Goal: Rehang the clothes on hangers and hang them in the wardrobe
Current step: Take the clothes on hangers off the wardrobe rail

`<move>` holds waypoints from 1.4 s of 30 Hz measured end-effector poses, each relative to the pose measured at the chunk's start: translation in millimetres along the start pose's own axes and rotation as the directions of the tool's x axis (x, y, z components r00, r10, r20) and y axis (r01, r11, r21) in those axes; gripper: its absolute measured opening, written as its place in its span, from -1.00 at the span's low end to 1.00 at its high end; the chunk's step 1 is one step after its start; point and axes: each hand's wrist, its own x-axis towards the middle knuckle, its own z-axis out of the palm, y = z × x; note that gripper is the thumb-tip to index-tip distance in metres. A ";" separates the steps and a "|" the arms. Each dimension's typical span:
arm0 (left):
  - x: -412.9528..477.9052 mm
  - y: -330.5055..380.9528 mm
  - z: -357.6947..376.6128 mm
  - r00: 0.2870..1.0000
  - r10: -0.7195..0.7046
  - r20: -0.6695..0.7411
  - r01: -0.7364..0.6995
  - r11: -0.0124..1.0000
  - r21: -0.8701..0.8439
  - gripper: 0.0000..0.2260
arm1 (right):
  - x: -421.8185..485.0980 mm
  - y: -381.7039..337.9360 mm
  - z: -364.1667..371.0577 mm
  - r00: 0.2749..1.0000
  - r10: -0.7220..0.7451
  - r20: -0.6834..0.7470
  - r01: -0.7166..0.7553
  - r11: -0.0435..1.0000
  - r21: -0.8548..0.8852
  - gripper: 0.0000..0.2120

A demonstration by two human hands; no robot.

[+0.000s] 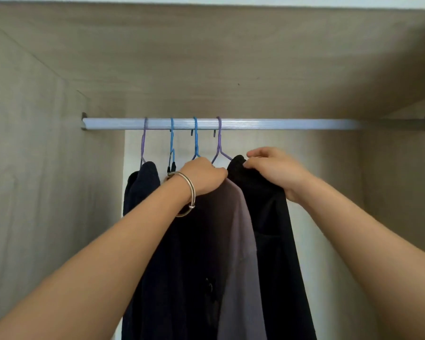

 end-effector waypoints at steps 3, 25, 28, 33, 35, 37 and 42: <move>22.7 1.8 1.7 0.996 -0.092 0.011 0.093 0.988 -0.127 -0.83 | 15.7 -2.0 5.3 0.999 0.014 0.029 -0.013 0.999 -0.046 -0.69; 78.1 -24.4 -46.8 0.974 -0.110 -0.197 0.011 0.895 -0.447 -0.72 | 71.8 -32.6 60.7 0.998 0.065 0.027 -0.070 0.900 0.430 -0.92; 57.9 -35.2 -54.1 0.977 -0.068 -0.202 -0.024 0.905 -0.424 -0.70 | 54.2 -33.9 74.1 0.996 0.066 0.061 -0.088 0.868 0.488 -0.94; 11.3 -57.5 -64.8 0.978 -0.102 -0.180 -0.006 0.857 -0.515 -0.67 | 17.4 -25.1 102.7 0.983 0.069 0.170 -0.155 0.810 0.566 -0.82; -10.7 -64.2 -69.4 0.977 -0.123 -0.175 0.035 0.897 -0.440 -0.74 | -0.9 -20.5 115.8 0.964 0.036 0.263 -0.194 0.771 0.606 -0.91; -38.1 -72.7 -70.8 0.976 -0.141 -0.164 0.073 0.928 -0.366 -0.78 | -21.5 -14.7 127.5 0.933 -0.052 0.355 -0.201 0.744 0.638 -0.90; -130.6 -92.2 -69.0 0.953 -0.260 -0.156 0.197 0.922 -0.333 -0.82 | -88.0 -0.1 144.8 0.793 -0.249 0.556 -0.248 0.702 0.667 -0.69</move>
